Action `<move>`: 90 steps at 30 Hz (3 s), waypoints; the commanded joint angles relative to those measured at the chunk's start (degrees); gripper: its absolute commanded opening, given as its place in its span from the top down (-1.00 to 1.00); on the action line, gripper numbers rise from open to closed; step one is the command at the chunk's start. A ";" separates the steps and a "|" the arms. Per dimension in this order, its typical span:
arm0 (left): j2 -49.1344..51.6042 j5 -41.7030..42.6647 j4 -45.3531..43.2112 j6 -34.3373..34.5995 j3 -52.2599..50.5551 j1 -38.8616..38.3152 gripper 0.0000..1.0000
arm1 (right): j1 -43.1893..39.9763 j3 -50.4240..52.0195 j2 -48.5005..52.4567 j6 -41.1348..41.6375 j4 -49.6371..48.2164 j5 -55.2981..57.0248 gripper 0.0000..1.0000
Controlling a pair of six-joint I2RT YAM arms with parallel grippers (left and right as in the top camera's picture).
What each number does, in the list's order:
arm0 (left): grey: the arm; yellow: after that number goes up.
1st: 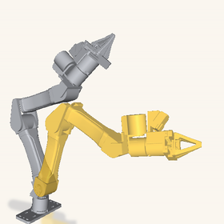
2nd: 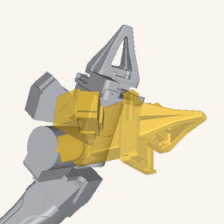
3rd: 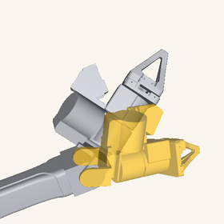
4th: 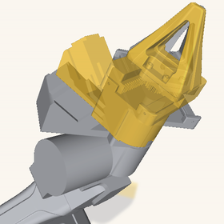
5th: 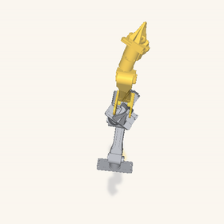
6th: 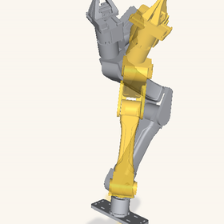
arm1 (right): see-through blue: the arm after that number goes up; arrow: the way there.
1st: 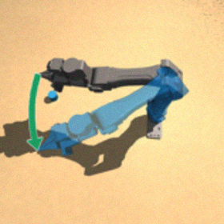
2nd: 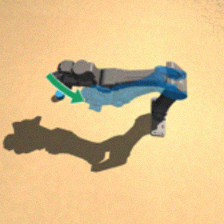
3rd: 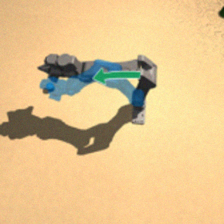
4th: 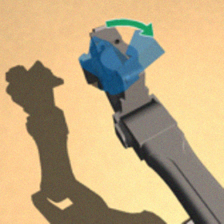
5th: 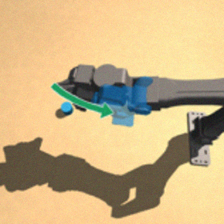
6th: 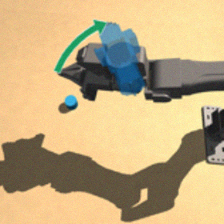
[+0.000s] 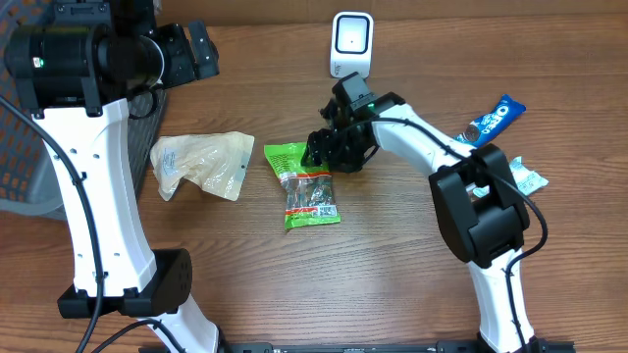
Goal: Scan the item barcode
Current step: 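Reach the right gripper to the green snack bag and grasp it, then lift the green snack bag and carry it toward the scanner, then hold the green snack bag in front of the scanner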
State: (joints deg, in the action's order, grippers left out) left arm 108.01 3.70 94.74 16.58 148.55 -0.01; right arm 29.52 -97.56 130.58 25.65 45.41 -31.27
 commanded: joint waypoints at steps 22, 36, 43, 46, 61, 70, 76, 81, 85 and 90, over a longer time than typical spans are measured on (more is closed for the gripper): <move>-0.28 0.39 -0.07 0.79 0.74 -0.28 -1.00 | 12.02 3.10 5.05 19.37 -5.68 8.68 0.93; -0.28 0.39 -0.07 0.79 0.74 -0.28 -1.00 | 2.91 2.23 -11.02 10.51 -1.07 0.59 0.93; -0.28 0.39 -0.07 0.79 0.74 -0.28 -1.00 | -8.17 2.23 -24.48 15.15 -2.32 -10.38 0.93; -0.28 0.39 -0.07 0.79 0.74 -0.28 -1.00 | -12.92 2.23 -28.00 18.91 -5.09 -16.68 0.93; -0.28 0.37 -0.07 0.79 0.74 -0.28 -1.00 | -20.17 2.23 -31.06 39.36 -31.61 -32.24 0.93; -0.28 0.37 -0.07 0.79 0.74 -0.28 -1.00 | -20.15 2.23 -31.04 38.40 -29.11 -27.32 0.93; -0.28 0.37 -0.07 0.79 0.74 -0.28 -1.00 | -19.12 2.25 -31.04 18.82 -23.41 -13.09 0.93; -0.28 0.39 -0.07 0.79 0.74 -0.28 -1.00 | -14.51 2.25 -31.04 -4.63 -24.85 6.64 0.93; -0.28 0.39 -0.07 0.79 0.74 -0.28 -1.00 | -9.57 2.25 -30.32 -28.61 -29.49 20.46 0.93; -0.28 0.37 -0.07 0.79 0.74 -0.28 -1.00 | -5.05 2.25 -26.88 -46.18 -36.50 24.79 0.93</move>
State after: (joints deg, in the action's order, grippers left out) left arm 108.01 3.70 94.74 16.58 148.55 -0.01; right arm 22.85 -94.48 101.62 -1.76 11.31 -13.82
